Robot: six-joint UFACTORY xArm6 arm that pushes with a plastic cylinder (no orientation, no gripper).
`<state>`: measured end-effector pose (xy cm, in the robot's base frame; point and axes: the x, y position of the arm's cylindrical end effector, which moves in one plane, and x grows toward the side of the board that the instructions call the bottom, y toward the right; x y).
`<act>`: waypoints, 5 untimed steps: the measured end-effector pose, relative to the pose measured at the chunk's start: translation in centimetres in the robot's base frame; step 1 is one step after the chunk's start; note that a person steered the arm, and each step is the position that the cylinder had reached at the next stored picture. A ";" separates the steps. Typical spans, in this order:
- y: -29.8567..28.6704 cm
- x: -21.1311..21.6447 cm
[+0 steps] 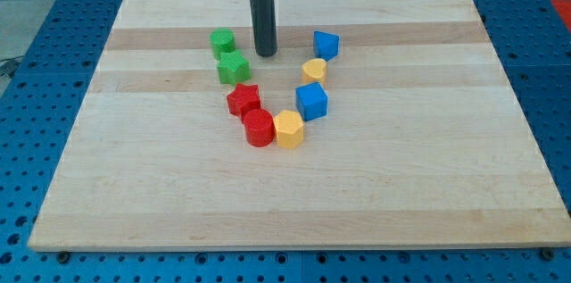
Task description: Move your arm towards the green star
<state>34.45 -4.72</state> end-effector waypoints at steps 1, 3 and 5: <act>0.0 1.3; 0.0 3.0; -0.9 1.8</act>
<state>36.27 -5.61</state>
